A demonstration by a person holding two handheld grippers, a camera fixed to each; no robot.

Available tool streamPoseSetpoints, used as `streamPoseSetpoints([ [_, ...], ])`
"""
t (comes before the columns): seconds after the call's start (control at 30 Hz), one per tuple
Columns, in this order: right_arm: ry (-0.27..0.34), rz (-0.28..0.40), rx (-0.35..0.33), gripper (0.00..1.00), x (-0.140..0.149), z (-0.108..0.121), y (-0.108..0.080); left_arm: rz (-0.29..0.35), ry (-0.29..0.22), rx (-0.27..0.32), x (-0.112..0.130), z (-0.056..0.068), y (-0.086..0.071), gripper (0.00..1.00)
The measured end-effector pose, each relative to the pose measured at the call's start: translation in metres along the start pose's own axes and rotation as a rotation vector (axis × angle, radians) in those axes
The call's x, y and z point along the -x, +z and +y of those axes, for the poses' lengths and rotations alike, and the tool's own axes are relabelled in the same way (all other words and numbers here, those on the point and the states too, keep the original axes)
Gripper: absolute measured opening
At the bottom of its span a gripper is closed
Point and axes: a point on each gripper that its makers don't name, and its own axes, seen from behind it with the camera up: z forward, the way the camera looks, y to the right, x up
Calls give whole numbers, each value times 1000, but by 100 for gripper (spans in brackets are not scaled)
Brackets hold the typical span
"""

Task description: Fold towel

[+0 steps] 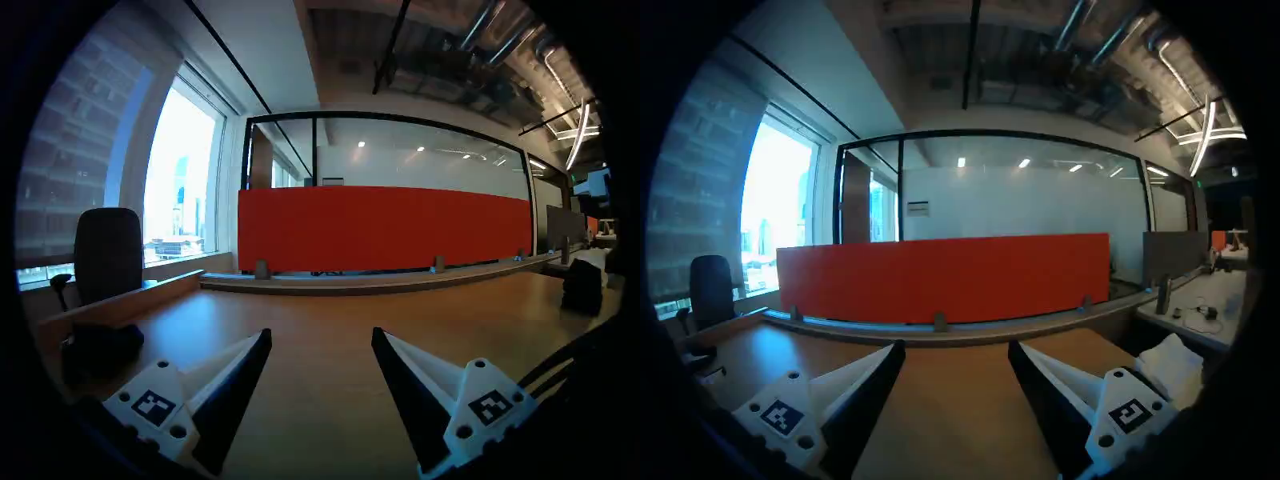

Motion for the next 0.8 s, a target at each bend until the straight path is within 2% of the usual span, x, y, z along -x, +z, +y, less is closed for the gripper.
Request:
streamPoseSetpoints([
  [0.37, -22, 11, 2, 100, 14, 2, 0, 0, 0, 0, 0, 0, 1, 93],
  [0.57, -49, 7, 7, 100, 34, 7, 0, 0, 0, 0, 0, 1, 1, 93],
  [0.8, -32, 3, 8, 99, 62, 16, 0, 0, 1, 0, 0, 0, 1, 93],
])
